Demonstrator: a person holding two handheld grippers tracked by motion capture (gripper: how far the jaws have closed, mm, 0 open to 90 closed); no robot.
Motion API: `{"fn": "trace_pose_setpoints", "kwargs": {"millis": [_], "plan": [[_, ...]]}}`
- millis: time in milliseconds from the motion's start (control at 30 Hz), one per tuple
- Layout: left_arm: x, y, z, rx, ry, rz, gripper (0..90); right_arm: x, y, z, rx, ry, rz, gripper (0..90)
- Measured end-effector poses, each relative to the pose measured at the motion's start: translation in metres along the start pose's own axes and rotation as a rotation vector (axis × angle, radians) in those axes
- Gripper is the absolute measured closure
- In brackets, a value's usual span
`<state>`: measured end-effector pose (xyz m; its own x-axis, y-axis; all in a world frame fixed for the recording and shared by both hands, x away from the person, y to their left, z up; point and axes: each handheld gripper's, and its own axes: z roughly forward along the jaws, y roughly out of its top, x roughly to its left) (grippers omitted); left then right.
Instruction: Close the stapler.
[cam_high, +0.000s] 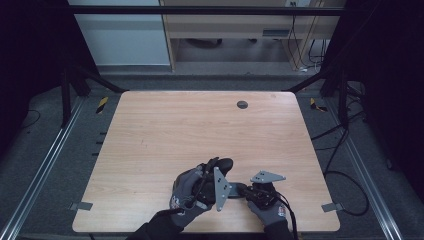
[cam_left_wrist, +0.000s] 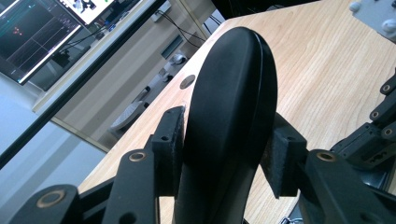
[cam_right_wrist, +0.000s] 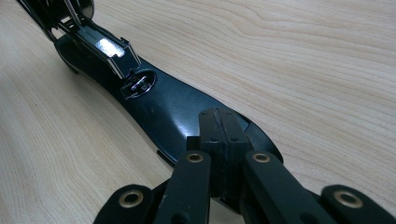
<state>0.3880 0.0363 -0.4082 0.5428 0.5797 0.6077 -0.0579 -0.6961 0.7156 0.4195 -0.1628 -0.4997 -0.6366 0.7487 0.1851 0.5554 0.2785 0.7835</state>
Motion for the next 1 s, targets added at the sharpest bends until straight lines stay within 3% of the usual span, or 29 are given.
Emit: {"fn": "trace_pose_setpoints", "kwargs": {"millis": [433, 1000], "plan": [[-0.022, -0.001, 0.013, 0.022, -0.004, 0.09, 53.1, -0.001, -0.001, -0.001, -0.005, 0.005, 0.003, 90.0], [-0.037, -0.004, 0.022, 0.031, -0.013, 0.149, 51.9, -0.002, -0.001, 0.0, -0.012, -0.01, -0.009, 90.0]]}}
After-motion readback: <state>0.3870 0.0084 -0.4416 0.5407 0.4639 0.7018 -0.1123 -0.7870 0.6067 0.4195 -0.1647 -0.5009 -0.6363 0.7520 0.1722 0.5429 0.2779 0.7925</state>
